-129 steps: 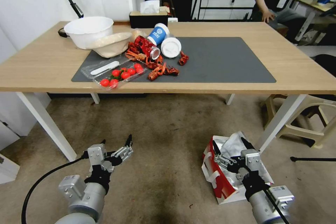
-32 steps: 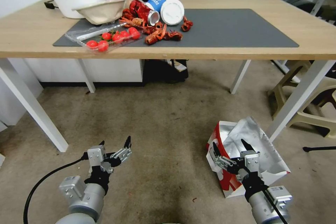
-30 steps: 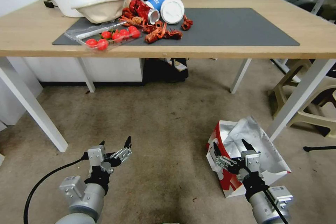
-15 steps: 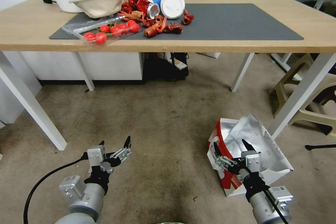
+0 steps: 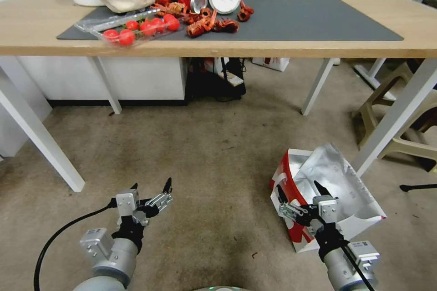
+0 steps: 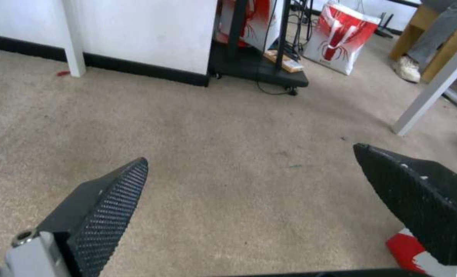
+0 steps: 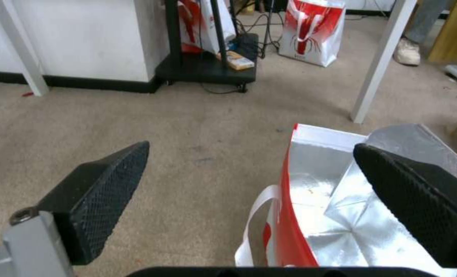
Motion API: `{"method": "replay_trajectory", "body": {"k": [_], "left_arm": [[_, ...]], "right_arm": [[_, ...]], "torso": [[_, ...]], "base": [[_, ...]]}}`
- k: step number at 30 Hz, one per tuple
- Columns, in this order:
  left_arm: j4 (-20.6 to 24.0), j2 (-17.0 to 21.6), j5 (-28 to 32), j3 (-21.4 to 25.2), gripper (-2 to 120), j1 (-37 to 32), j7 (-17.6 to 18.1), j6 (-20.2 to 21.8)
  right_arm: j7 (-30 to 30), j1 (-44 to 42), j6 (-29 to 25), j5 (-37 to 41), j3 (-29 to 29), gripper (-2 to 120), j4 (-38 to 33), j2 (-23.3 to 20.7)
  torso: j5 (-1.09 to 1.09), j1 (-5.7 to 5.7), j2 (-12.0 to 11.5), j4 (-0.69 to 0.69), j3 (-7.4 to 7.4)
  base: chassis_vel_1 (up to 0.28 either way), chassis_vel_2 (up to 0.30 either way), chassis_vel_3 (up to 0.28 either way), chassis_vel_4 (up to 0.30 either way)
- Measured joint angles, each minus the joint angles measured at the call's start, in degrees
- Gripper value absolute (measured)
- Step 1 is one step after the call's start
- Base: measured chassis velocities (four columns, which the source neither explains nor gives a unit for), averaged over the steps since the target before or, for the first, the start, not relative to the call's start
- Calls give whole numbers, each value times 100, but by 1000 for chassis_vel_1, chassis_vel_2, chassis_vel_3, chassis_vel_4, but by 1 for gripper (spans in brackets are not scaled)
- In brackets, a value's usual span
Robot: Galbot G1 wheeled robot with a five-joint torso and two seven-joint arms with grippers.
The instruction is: Pick up the food delivery bag from the floor and place it on the table.
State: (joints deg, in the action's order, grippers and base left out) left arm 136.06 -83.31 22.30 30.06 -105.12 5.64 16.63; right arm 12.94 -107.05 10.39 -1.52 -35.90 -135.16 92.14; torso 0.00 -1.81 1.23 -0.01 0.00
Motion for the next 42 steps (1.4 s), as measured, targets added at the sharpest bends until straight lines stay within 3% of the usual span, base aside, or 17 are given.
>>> {"method": "replay_trajectory", "body": {"k": [10, 15, 17, 19, 21, 22, 25, 26, 27, 28, 29, 31, 42], "left_arm": [[-36, -24, -41, -8, 100, -10, -35, -94], [-99, 7, -110, 11, 100, 5, -291, -234], [-122, 44, -141, 28, 100, 13, -461, -340], [-123, 57, -147, 29, 100, 16, -471, -340], [-166, 138, -172, 21, 100, 55, -502, -340], [-166, 138, -172, 21, 100, 55, -502, -340], [-199, 174, -187, 12, 100, 50, -545, -354], [-199, 174, -187, 12, 100, 50, -545, -354], [-199, 176, -203, 3, 100, 44, -558, -358], [-184, 172, -284, -23, 100, 29, -580, -360], [-184, 172, -284, -23, 100, 29, -580, -360], [-142, 169, -311, -26, 100, -5, -580, -372], [-103, 177, -360, 8, 100, -57, -595, -418]], "right_arm": [[-4, -16, -9, 0, -3, 100, 26, 0], [28, 78, -36, 184, -163, 100, 29, -66], [233, 345, -205, 505, -541, 100, 200, -429], [286, 389, -227, 551, -640, 100, 248, -527], [411, 501, -310, 874, -1083, 100, 507, -1056], [411, 501, -310, 874, -1083, 100, 507, -1056], [457, 677, -445, 1277, -1324, 100, 1014, -1726], [457, 677, -445, 1277, -1324, 100, 1014, -1726], [490, 782, -528, 1399, -1379, 100, 1233, -1980], [692, 1101, -767, 1726, -1490, 100, 1753, -2570], [692, 1101, -767, 1726, -1490, 100, 1753, -2570], [846, 1664, -970, 1957, -1457, 100, 2439, -3175], [767, 2639, -843, 2194, -933, 100, 3652, -3927]], "torso": [[0, -1, 17, 0, 0], [0, -4, 29, -1, 0], [2, -5, 35, 0, 0], [2, -6, 36, 1, 0], [-1, -7, 41, -2, 0], [-1, -7, 41, -2, 0], [2, -8, 45, 0, 0], [2, -8, 45, 0, 0], [3, -8, 47, 0, 0], [1, -9, 51, -1, 0], [1, -9, 51, -1, 0], [0, -10, 54, 0, 0], [0, -11, 59, 1, 0]], "base": [[0, 0, 0, 0], [0, 0, 0, 0], [0, 0, 0, 0], [0, 0, 0, 0], [0, 0, 0, 0], [0, 0, 0, 0], [0, 0, 0, 0], [0, 0, 0, 0], [0, 0, 0, 0], [0, 0, 0, 0], [0, 0, 0, 0], [0, 0, 0, 0], [0, 0, 0, 0]]}}
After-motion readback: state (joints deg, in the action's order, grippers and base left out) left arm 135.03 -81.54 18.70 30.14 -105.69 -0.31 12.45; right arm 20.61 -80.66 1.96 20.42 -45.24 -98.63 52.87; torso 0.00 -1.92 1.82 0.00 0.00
